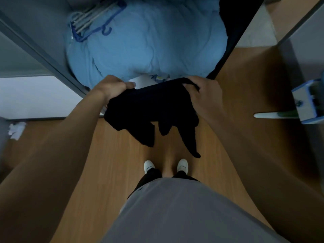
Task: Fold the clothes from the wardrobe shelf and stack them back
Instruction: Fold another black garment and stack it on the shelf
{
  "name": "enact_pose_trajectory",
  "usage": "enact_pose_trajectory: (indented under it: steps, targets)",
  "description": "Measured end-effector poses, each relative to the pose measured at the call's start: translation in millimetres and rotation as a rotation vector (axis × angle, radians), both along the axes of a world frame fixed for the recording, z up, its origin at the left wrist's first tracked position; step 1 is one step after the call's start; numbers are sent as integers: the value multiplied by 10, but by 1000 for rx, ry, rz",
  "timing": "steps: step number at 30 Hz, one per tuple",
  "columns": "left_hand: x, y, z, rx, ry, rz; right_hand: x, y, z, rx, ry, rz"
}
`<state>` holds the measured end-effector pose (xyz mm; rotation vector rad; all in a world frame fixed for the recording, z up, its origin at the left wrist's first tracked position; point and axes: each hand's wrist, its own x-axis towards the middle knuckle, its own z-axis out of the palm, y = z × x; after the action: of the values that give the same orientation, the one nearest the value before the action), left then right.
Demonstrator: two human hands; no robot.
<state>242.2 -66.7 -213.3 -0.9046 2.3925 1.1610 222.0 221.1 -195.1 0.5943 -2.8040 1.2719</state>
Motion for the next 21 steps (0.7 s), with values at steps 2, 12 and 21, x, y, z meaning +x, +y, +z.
enact_pose_trajectory:
  steps: [2,12,21]
  targets:
    - [86,-19,66,189,-182,-130,-30,11,-3,-62,-118,9]
    - [295,145,-476,-67,368,-46,-4,-249,106,-648,-860,-73]
    - [809,913,-809,-72,563,-559,-21,-432,128,-959,-1116,-309]
